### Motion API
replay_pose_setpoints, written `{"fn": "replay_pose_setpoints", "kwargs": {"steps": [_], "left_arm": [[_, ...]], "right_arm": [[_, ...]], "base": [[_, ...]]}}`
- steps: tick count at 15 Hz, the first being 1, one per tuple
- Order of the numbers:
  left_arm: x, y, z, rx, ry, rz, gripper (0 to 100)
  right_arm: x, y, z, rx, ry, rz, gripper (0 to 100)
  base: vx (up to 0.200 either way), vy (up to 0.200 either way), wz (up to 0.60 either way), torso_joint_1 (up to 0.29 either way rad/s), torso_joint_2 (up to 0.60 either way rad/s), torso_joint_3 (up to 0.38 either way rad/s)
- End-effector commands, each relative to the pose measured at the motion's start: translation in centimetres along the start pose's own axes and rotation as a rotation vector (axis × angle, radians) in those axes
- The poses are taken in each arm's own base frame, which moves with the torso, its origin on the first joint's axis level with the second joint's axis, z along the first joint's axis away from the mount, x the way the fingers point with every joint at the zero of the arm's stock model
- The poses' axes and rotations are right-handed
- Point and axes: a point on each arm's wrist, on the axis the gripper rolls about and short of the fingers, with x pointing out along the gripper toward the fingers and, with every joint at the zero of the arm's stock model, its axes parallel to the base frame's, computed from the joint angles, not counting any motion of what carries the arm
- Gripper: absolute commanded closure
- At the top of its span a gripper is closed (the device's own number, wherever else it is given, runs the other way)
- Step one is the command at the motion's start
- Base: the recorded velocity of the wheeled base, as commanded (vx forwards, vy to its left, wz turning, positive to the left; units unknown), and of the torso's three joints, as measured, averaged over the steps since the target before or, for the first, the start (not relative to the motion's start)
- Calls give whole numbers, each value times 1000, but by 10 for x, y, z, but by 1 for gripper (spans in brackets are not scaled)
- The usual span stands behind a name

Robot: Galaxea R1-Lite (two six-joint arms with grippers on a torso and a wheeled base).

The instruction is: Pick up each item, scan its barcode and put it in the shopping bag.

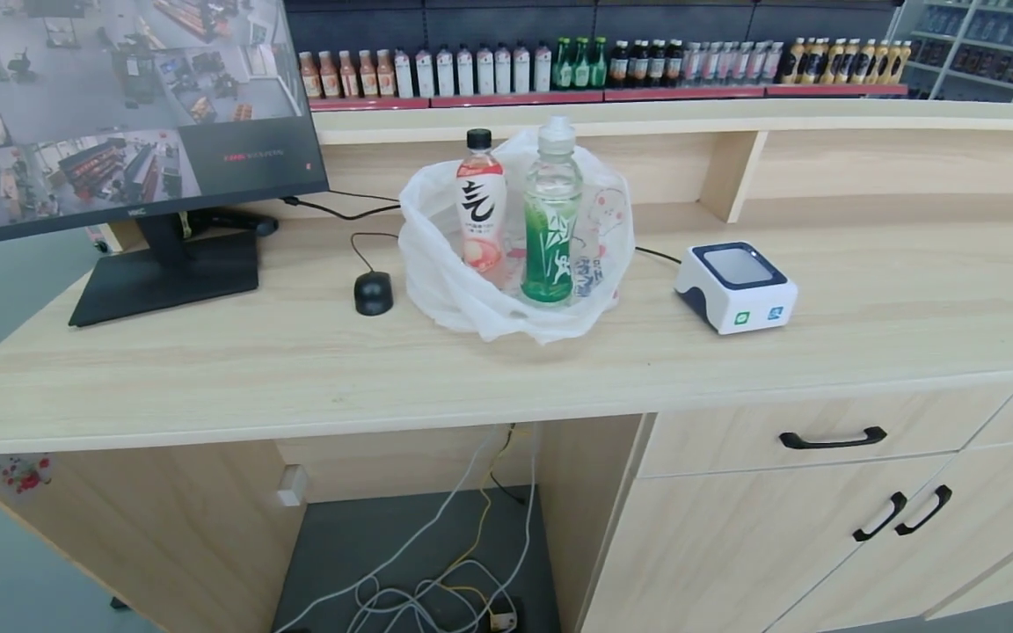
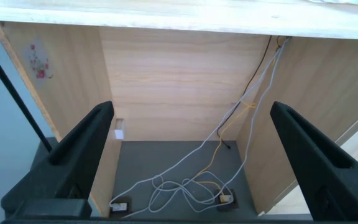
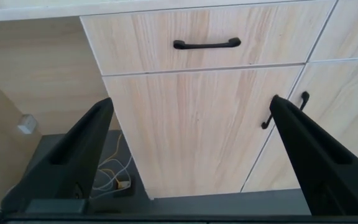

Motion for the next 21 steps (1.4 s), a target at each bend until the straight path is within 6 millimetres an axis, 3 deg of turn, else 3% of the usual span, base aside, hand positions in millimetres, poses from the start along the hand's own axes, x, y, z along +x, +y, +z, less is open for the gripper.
{"fn": "replay_pose_setpoints", "kwargs": {"steps": [1, 16, 21], "left_arm": [[0, 0, 0, 0, 0, 0, 0], [0, 0, 0, -2, 0, 0, 0], [0, 0, 0, -2, 0, 0, 0]], "right_arm": [[0, 0, 0, 1, 2, 1, 0], [0, 0, 0, 39, 2, -4, 0], [0, 0, 0, 39, 2, -4, 0]], "base": [[0, -200, 0, -2, -2, 2], [0, -200, 0, 1, 2, 2], [0, 0, 0, 0, 0, 0]]}}
